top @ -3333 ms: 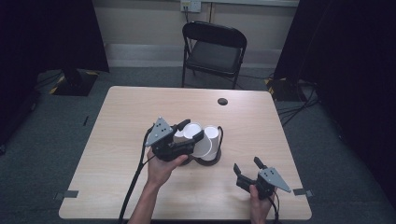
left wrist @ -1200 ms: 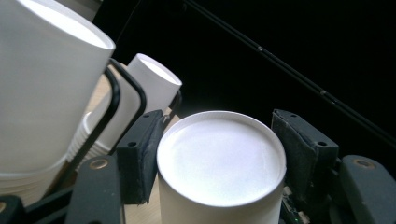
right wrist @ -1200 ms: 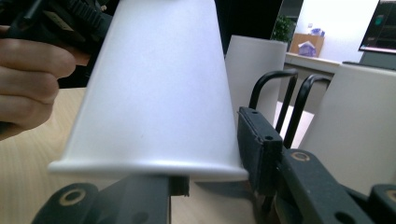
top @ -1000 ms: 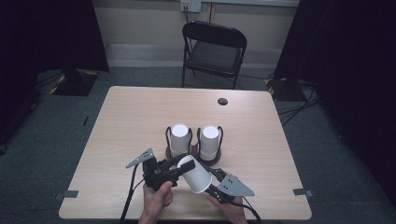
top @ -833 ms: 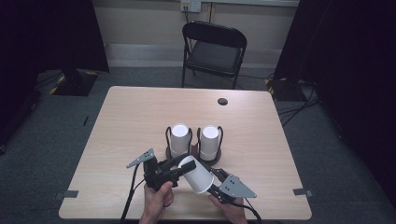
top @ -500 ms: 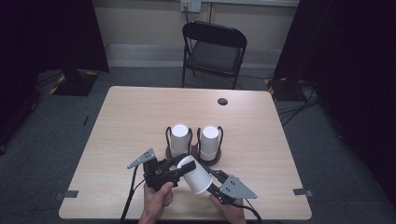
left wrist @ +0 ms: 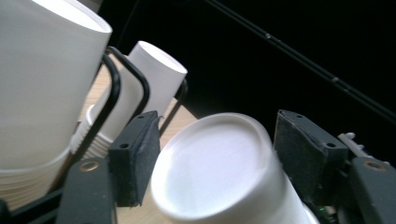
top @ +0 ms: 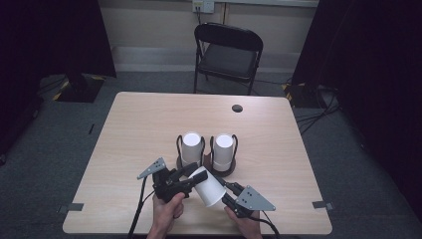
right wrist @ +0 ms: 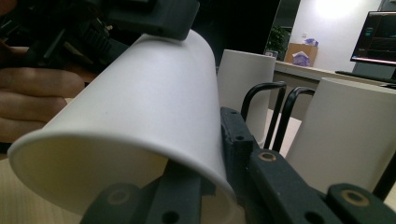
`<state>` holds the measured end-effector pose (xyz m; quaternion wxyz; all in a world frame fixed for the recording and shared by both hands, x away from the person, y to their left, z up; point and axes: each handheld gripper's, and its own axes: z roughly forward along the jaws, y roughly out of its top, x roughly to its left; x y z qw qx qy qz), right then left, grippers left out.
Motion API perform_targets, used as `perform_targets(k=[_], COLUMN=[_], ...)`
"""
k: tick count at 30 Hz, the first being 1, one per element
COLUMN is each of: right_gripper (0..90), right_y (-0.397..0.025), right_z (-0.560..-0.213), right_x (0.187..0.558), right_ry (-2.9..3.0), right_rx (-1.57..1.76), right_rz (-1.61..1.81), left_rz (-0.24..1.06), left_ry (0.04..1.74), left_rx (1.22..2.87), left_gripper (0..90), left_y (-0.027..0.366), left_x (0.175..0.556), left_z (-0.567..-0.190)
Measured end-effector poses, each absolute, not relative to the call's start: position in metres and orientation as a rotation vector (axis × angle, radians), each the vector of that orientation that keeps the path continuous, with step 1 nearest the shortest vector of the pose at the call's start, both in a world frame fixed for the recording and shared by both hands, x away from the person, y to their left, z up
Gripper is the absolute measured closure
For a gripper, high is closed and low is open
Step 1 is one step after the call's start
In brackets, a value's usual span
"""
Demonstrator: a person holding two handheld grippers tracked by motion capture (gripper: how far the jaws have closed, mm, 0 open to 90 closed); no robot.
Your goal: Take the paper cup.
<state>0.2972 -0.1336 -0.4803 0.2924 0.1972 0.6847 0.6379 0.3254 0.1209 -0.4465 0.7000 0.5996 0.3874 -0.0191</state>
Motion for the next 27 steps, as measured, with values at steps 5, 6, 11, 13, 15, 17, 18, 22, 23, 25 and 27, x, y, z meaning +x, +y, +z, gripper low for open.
perform_targets(k=[5,6,11,13,15,17,18,22,23,25,27], right_gripper=[86.5,86.5,86.7,86.7,86.7,86.8,86.8,86.8,86.8,86.8,86.9], right_y=[-0.135,-0.135,-0.136,-0.136,-0.139,-0.140,-0.140,-0.142,-0.142,-0.142,-0.143], right_z=[-0.479,-0.479,-0.479,-0.479,-0.478,-0.478,-0.478,-0.479,-0.479,-0.479,-0.479], right_x=[0.297,0.297,0.298,0.298,0.300,0.300,0.301,0.302,0.302,0.302,0.303], right_ry=[1.842,1.848,1.891,1.898,1.918,1.930,1.936,1.951,1.964,1.968,1.979], right_rx=[0.531,0.532,0.562,0.569,0.585,0.602,0.616,0.641,0.653,0.655,0.668], right_rz=[1.694,1.689,1.677,1.677,1.682,1.683,1.673,1.665,1.662,1.664,1.657], left_rz=[-0.030,-0.022,0.032,0.031,0.079,0.097,0.113,0.181,0.211,0.215,0.242], left_ry=[0.865,0.866,0.865,0.860,0.859,0.849,0.843,0.836,0.852,0.855,0.851], left_rx=[1.347,1.359,1.379,1.377,1.400,1.401,1.399,1.407,1.423,1.436,1.459], left_gripper=[32.3,31.8,28.9,27.7,27.1,25.7,25.0,22.8,22.6,22.1,22.0], left_y=[0.119,0.118,0.120,0.121,0.123,0.124,0.125,0.129,0.130,0.132,0.134], left_x=[0.325,0.325,0.325,0.325,0.325,0.325,0.324,0.323,0.322,0.322,0.322], left_z=[-0.447,-0.447,-0.447,-0.446,-0.443,-0.442,-0.441,-0.439,-0.438,-0.438,-0.439])
